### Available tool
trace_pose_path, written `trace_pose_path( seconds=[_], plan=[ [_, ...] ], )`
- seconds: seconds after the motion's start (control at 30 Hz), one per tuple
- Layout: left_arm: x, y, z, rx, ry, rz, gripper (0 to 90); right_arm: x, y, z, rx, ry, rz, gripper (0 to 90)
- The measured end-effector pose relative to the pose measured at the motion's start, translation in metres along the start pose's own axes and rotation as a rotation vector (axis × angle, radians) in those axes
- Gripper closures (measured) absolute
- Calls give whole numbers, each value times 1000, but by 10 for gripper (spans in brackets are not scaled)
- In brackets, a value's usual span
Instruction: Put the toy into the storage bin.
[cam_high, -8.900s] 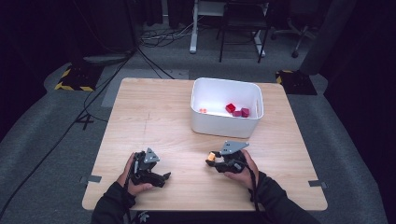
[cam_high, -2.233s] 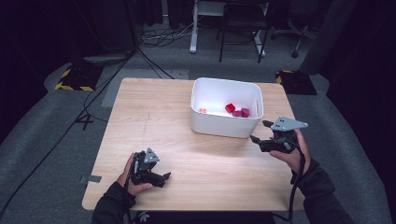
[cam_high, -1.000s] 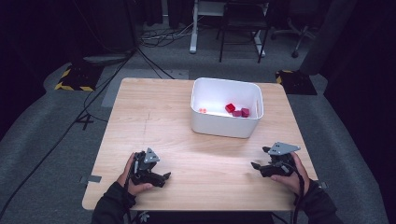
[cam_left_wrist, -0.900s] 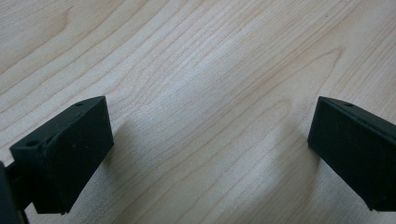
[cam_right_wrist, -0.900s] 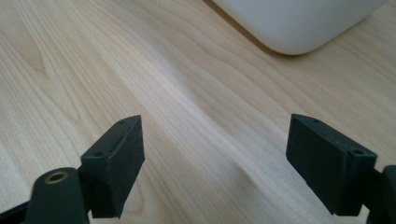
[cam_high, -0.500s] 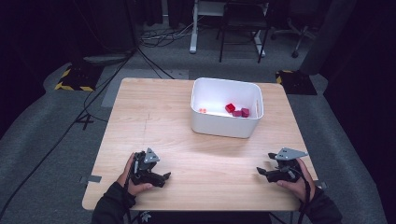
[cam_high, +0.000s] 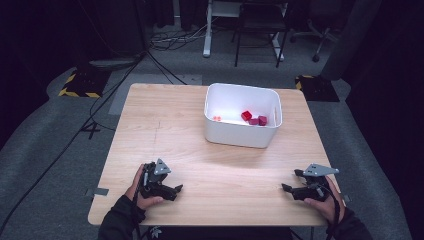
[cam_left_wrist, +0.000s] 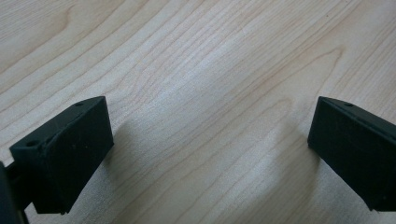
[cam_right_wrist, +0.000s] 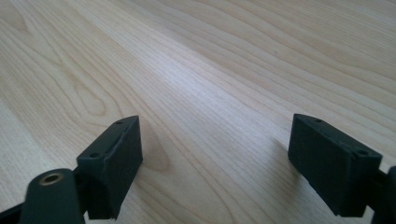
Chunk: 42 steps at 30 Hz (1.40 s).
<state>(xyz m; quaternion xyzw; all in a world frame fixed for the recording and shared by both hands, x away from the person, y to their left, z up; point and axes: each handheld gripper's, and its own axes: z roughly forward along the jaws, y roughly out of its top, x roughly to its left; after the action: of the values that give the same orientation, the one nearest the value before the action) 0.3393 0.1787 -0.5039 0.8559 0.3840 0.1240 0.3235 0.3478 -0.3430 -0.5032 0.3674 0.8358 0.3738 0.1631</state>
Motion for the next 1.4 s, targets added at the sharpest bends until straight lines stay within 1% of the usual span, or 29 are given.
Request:
trace_pose_path(
  seconds=[0.03,0.07,0.1,0.13,0.23,0.27,0.3,0.37,0.53,0.6,0.63,0.7,0.73,0.8,0.97,1.03,1.07,1.13,1.17,1.2,1.23,1.27,1.3,1.4],
  plan=[
    [1,0,0,-6,10,14,3,0,-1,0,1,-10,-3,170],
    [1,1,0,-4,14,17,3,0,-1,-1,5,-20,-5,153],
    [1,1,0,-4,12,17,3,0,-2,-1,5,-24,6,153],
    [1,1,0,-5,10,14,3,-1,-2,-2,9,-23,1,154],
    [1,1,0,-3,10,15,3,-1,-3,-3,5,-20,8,152],
    [1,1,0,-2,9,13,2,-1,-3,-3,9,-20,-1,148],
    [1,1,0,-1,4,8,3,-2,-3,-3,11,-17,2,146],
    [1,1,0,0,6,7,3,-2,-2,-2,9,-18,4,145],
    [1,1,0,0,5,10,3,-2,-2,-2,9,-17,3,145],
    [1,1,0,-1,7,7,3,-2,-2,-2,8,-17,2,143],
    [1,1,0,-5,16,13,3,-2,-2,-1,7,-17,4,142],
    [0,0,0,-7,23,7,4,-2,-2,-1,7,-15,6,141],
    [0,0,0,-8,16,3,5,-2,-2,-1,7,-15,5,141],
    [0,0,0,-10,23,3,6,-2,-2,-1,9,-17,1,141],
    [0,0,0,-10,22,2,5,-3,-1,-1,11,-17,2,141],
    [0,0,0,-8,14,4,3,-3,-1,0,10,-19,1,139],
    [0,0,0,-6,19,4,3,-3,-1,0,7,-21,5,139],
    [1,0,0,-6,15,4,3,-2,0,1,7,-19,11,138],
    [0,0,0,-4,10,0,3,-3,0,1,8,-18,2,138],
    [1,0,0,-6,18,4,3,-3,0,1,8,-18,4,138],
    [0,0,0,-3,7,-1,3,-3,0,1,8,-18,3,138],
    [0,0,0,-2,8,0,3,-3,0,1,8,-18,3,138],
    [1,0,0,-5,17,5,3,-3,0,1,9,-18,3,138],
    [1,1,0,-6,20,11,3,-3,0,1,8,-19,4,138]
  ],
)
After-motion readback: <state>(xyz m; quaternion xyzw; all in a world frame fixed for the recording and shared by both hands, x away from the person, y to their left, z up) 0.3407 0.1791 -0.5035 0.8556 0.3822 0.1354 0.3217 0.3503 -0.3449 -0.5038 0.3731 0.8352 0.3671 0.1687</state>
